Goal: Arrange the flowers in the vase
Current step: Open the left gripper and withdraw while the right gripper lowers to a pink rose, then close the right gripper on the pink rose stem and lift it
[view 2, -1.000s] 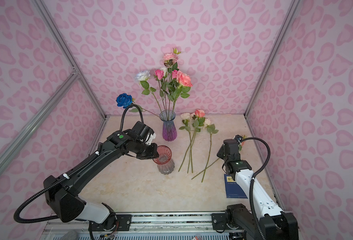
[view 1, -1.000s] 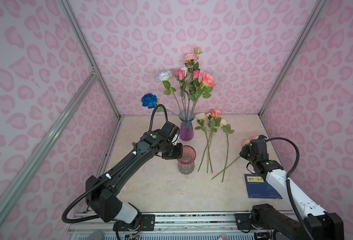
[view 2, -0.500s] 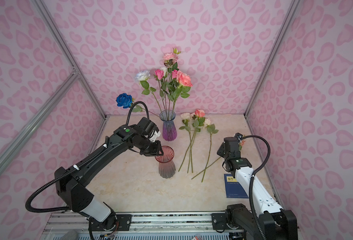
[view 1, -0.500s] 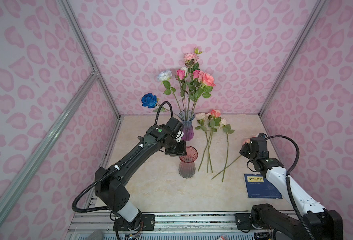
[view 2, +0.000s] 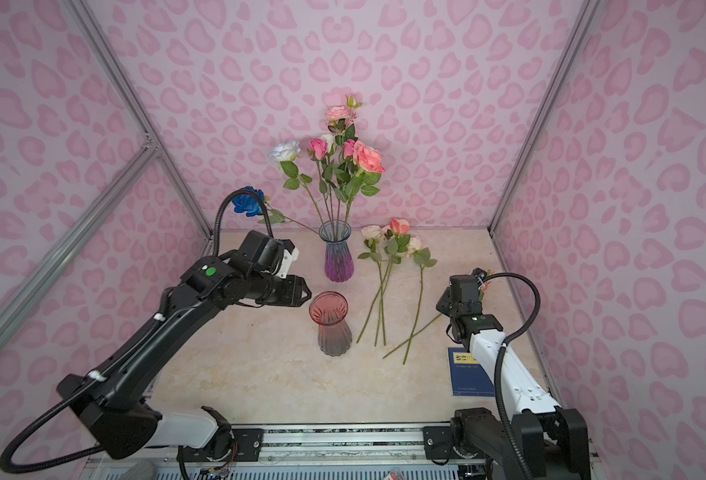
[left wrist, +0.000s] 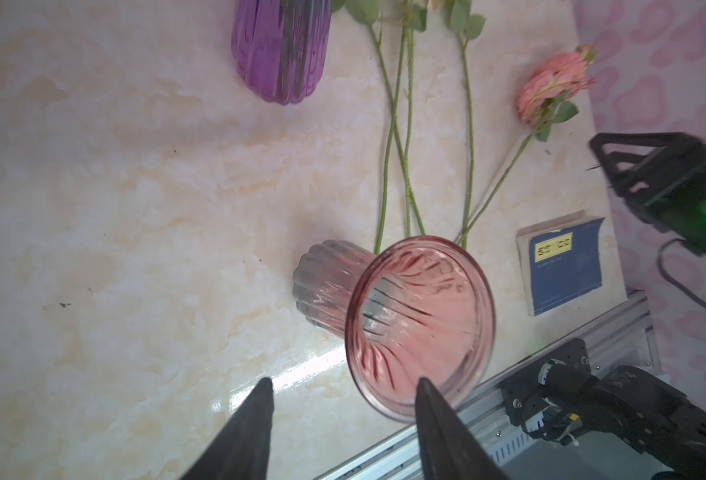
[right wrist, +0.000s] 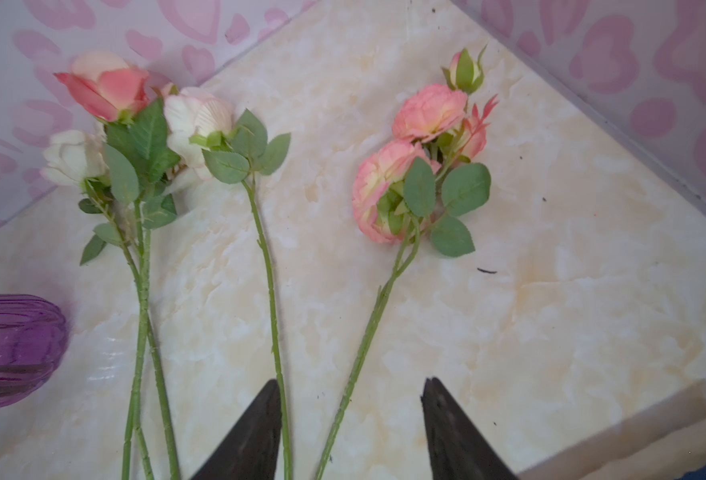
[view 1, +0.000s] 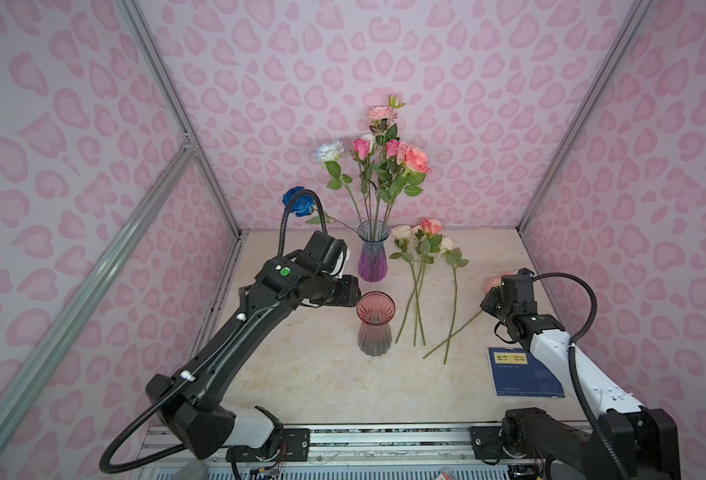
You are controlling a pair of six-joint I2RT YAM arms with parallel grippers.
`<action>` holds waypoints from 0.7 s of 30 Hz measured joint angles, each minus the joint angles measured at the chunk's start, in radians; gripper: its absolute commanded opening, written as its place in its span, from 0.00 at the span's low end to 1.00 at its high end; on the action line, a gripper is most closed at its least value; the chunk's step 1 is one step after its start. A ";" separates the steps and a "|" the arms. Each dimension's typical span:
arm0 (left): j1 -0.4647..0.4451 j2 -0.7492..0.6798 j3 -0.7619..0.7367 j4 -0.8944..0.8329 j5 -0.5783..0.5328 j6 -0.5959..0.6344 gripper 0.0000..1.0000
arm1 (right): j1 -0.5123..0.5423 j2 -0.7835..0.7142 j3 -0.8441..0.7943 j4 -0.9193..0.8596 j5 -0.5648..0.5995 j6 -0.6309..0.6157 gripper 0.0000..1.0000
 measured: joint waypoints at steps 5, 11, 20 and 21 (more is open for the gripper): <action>-0.008 -0.392 -0.309 0.158 -0.124 0.013 0.78 | -0.045 0.173 0.077 -0.007 -0.028 0.013 0.54; -0.008 -0.665 -0.620 0.333 -0.364 -0.043 0.83 | -0.071 0.374 0.164 -0.006 -0.065 0.038 0.53; -0.008 -0.734 -0.773 0.422 -0.427 -0.214 0.84 | -0.076 0.478 0.163 0.009 -0.077 0.093 0.39; -0.008 -0.735 -0.790 0.425 -0.422 -0.227 0.84 | -0.079 0.491 0.168 0.010 -0.083 0.095 0.36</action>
